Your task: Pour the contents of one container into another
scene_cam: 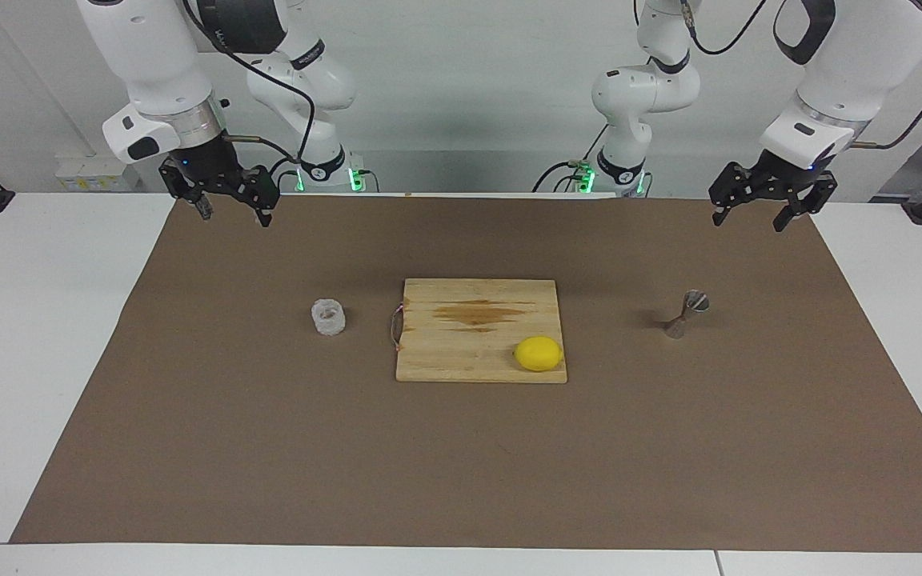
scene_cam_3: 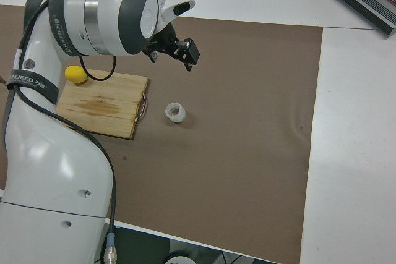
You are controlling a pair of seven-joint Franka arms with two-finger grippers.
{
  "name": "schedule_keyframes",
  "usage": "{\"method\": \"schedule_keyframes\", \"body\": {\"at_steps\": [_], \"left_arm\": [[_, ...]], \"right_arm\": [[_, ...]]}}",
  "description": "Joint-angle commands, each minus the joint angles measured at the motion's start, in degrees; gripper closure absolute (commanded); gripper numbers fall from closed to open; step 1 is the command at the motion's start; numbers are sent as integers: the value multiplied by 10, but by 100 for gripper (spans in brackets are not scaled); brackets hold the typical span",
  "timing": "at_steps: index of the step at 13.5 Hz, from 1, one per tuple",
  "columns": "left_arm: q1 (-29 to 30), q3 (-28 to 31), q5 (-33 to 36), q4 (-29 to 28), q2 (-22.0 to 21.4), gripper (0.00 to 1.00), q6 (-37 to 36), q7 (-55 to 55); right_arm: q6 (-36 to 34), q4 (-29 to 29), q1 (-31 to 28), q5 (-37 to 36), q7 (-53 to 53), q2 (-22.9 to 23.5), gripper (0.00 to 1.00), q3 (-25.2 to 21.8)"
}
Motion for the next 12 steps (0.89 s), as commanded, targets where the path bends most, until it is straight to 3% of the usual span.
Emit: {"method": "schedule_keyframes", "body": {"at_steps": [1, 12], "left_arm": [[4, 4, 1, 9, -2, 0, -21, 8], [8, 6, 2, 9, 11, 0, -51, 0]], "right_arm": [[-6, -3, -8, 13, -9, -4, 0, 3], [-6, -3, -9, 12, -9, -4, 0, 3]]}}
